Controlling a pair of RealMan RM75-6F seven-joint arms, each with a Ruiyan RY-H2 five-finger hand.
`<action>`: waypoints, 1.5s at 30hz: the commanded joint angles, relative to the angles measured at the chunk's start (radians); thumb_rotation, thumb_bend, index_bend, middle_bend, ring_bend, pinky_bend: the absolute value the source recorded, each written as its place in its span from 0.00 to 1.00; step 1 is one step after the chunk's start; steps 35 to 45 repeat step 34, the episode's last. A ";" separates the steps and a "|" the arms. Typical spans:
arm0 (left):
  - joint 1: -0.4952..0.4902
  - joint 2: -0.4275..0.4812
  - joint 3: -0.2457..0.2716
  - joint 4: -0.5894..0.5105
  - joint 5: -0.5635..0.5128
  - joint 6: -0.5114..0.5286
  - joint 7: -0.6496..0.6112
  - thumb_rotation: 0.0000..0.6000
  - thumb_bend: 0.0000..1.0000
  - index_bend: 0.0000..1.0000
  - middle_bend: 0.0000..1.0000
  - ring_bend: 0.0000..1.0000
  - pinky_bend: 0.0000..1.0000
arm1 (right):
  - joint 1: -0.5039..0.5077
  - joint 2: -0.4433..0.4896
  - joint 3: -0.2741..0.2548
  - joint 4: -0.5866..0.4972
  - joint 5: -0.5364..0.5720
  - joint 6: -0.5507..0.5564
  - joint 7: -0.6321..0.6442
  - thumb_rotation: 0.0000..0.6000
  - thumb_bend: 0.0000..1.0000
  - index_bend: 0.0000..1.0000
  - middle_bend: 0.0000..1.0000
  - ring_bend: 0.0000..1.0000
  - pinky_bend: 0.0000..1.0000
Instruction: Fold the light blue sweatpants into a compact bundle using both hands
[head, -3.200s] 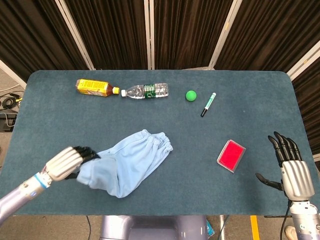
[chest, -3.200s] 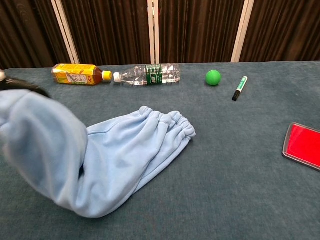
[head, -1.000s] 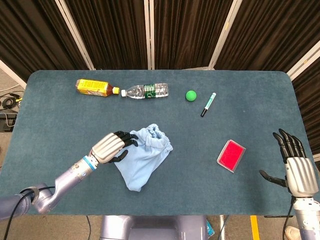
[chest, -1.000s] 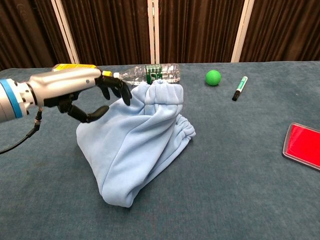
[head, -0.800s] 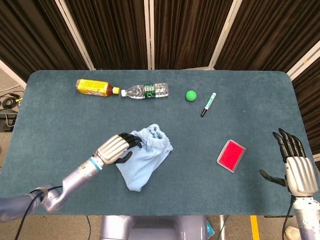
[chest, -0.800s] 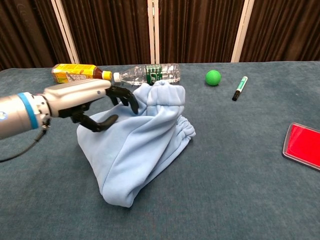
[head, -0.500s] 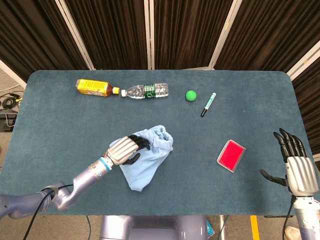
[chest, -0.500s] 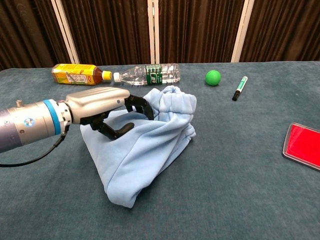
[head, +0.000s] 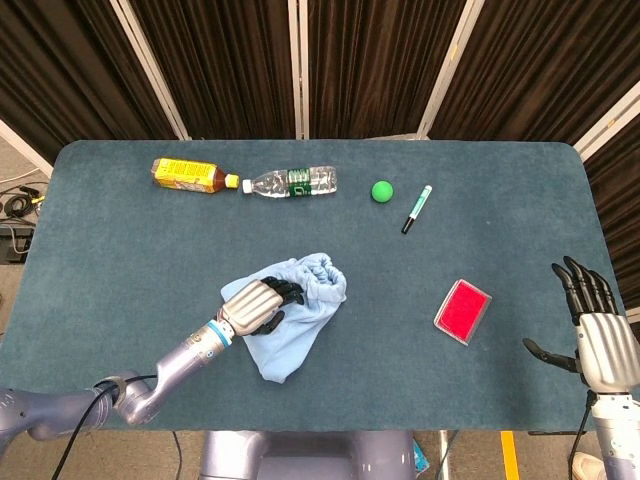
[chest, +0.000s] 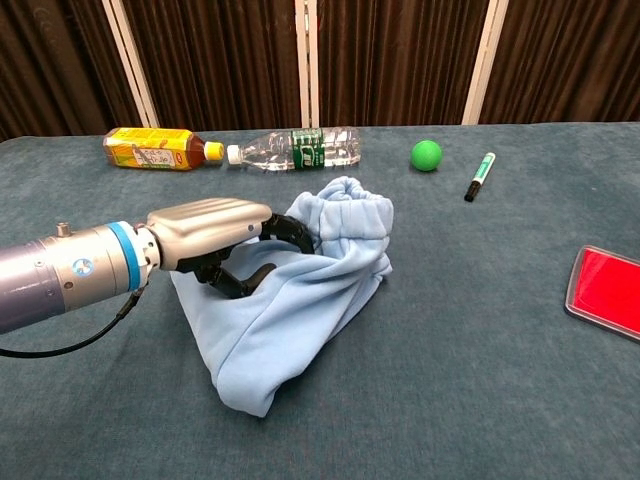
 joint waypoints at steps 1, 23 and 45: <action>0.012 0.036 -0.018 -0.046 0.035 0.072 -0.023 1.00 0.66 0.26 0.15 0.18 0.22 | -0.001 0.001 -0.001 -0.002 -0.002 0.001 -0.001 1.00 0.00 0.06 0.00 0.00 0.00; 0.291 0.491 -0.028 -0.387 -0.081 0.395 0.124 1.00 0.01 0.00 0.00 0.00 0.00 | -0.014 0.010 -0.020 -0.019 -0.044 0.022 -0.016 1.00 0.00 0.07 0.00 0.00 0.00; 0.589 0.575 0.083 -0.588 -0.083 0.727 0.316 1.00 0.00 0.00 0.00 0.00 0.00 | -0.016 -0.017 -0.038 -0.016 -0.095 0.036 -0.103 1.00 0.00 0.05 0.00 0.00 0.00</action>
